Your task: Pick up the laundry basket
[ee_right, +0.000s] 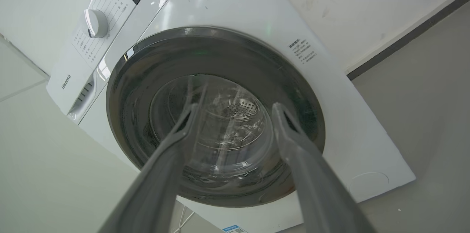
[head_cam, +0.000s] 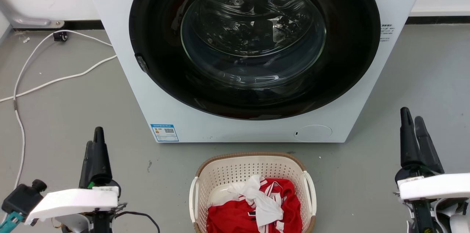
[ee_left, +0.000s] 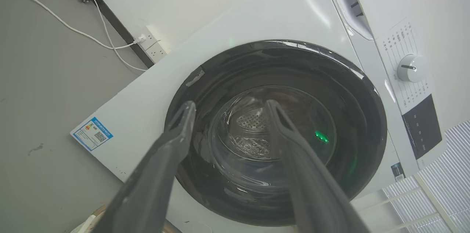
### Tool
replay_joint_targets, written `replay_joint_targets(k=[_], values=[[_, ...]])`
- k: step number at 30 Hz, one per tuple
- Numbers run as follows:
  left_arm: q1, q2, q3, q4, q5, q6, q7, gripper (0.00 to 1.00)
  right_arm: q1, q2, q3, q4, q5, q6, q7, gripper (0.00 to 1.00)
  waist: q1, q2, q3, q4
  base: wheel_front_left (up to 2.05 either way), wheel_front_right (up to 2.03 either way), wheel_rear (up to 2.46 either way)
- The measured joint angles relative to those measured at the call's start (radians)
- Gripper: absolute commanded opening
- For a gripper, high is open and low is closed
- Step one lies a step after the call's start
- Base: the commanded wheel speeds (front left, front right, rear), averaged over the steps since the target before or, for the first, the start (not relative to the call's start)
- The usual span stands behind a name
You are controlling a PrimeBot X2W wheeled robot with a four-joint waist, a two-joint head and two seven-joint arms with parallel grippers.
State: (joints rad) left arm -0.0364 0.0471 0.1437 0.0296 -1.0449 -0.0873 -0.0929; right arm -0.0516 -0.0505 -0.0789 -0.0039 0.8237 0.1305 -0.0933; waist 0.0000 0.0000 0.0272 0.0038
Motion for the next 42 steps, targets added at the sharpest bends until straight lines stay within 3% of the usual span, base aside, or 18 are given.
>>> replay_joint_targets(k=[8,24,42], values=[[0.009,0.000,-0.079,-0.063,0.209,0.014,-0.025,1.00,0.001,0.000,0.034,-0.025,-0.188,0.000,-0.024,1.00,0.0000,0.0000,0.005,-0.002,0.00,0.00,0.00],[0.021,0.001,-0.223,-0.113,0.569,0.040,-0.066,1.00,0.013,0.000,0.063,-0.046,-0.431,0.000,-0.066,1.00,0.0000,0.0000,0.011,-0.003,0.00,0.00,0.00],[0.035,0.002,-0.280,-0.085,0.762,0.061,-0.106,1.00,0.028,0.000,0.073,0.003,-0.585,0.000,-0.106,1.00,0.0000,0.0000,0.017,-0.005,0.00,0.00,0.00]])
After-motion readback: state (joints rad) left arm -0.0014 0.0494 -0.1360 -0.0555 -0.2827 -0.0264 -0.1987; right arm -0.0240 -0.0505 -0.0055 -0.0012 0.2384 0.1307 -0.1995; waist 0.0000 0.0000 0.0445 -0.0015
